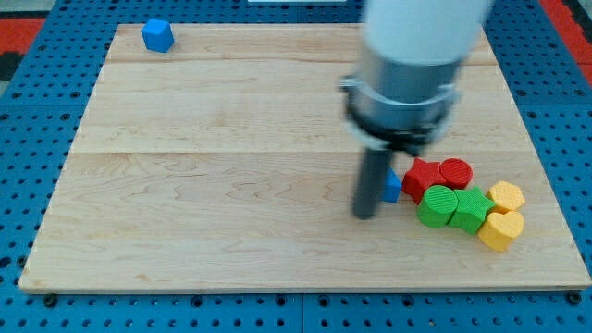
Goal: Place the yellow hexagon to the right of the blue cube
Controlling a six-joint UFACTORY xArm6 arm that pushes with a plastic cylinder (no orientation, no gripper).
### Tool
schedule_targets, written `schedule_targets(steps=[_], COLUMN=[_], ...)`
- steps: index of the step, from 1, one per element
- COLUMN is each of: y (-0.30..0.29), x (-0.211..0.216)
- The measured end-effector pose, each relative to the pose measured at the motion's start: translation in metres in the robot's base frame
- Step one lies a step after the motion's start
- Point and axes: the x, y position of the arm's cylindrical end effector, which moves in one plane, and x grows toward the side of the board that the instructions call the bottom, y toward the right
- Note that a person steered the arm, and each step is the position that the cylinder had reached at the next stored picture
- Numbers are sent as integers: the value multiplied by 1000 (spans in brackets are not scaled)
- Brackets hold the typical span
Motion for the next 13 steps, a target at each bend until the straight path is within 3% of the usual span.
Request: schedule_targets(steps=[1,3,4,5,6,8,9,10,11,12,13], y=[-121,-298,-339,-325,-227,-187,-97,-82,-159,-199,-157], x=[-31,-187,-282,-339,-327,-324,-325,-297,-299,-297,-290])
